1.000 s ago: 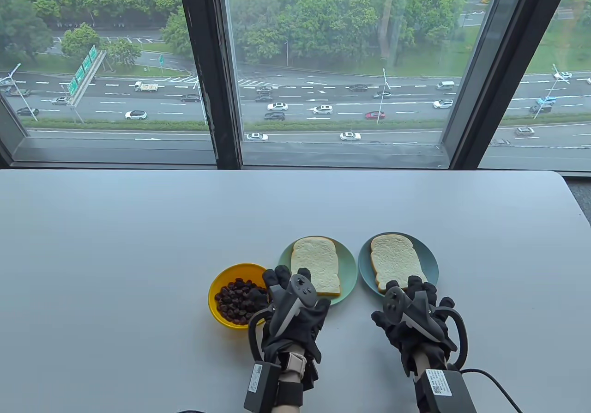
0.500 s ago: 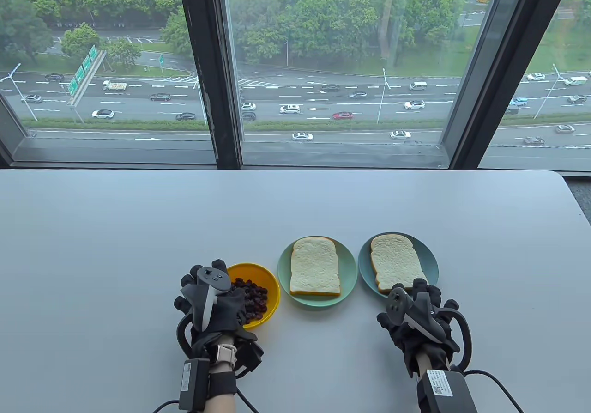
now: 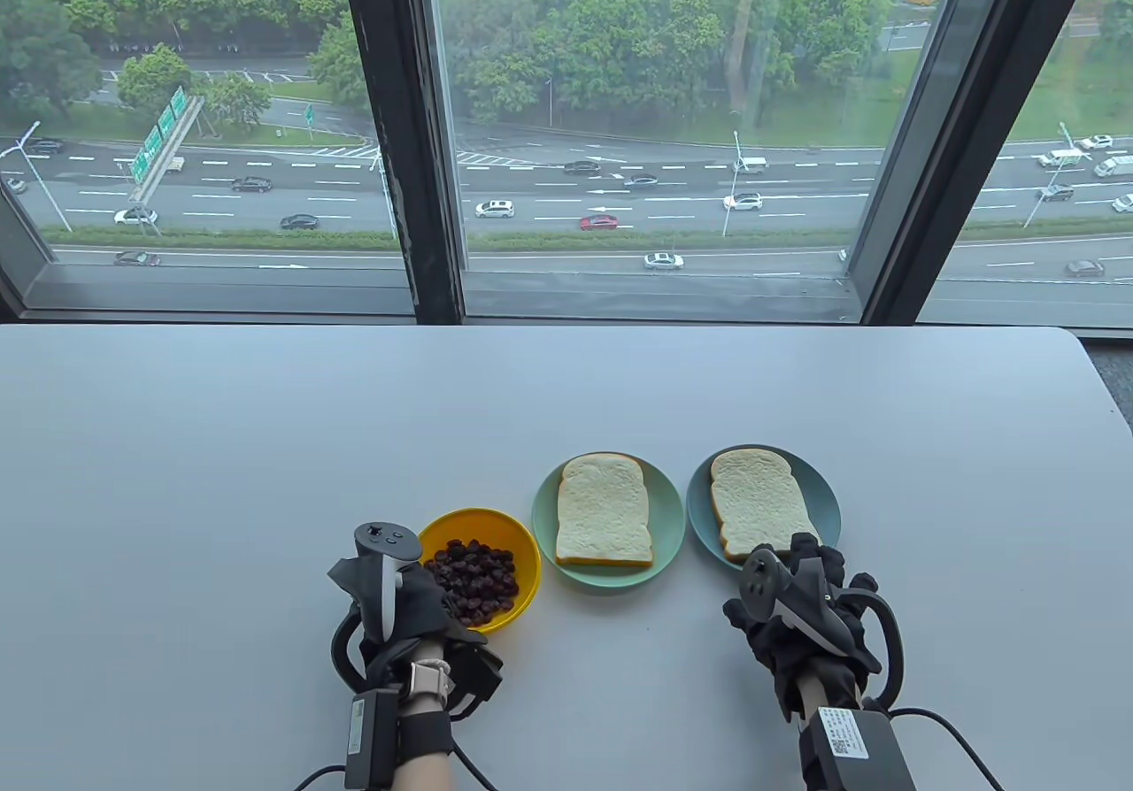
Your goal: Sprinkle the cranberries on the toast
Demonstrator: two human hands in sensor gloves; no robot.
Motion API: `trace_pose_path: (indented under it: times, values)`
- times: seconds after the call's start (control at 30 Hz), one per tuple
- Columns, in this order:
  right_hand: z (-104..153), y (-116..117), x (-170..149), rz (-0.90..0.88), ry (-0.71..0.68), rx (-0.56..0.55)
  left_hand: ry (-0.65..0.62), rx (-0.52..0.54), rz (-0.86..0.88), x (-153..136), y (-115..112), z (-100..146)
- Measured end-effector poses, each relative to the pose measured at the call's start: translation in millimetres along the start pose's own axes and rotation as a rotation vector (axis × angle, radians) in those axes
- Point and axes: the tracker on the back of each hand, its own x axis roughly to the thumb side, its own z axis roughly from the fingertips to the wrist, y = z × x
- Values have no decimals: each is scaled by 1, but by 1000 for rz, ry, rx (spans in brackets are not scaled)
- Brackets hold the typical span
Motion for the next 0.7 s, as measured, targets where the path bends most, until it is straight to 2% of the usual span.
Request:
trace_pose_path:
  times: [0.2,0.3,0.47,0.7]
  values:
    - [0,0,-1,-2,0,-6,-51,-137,370,-17,2,-7]
    - [0,0,-2,-11,0,-8,-55,-149,458,-24,2,-8]
    - [0,0,-2,-20,-1,-12,-116,-145,503,-21,4,-4]
    - [-1,0,-7,-30,2,-23,-291,-228,588,-8,2,4]
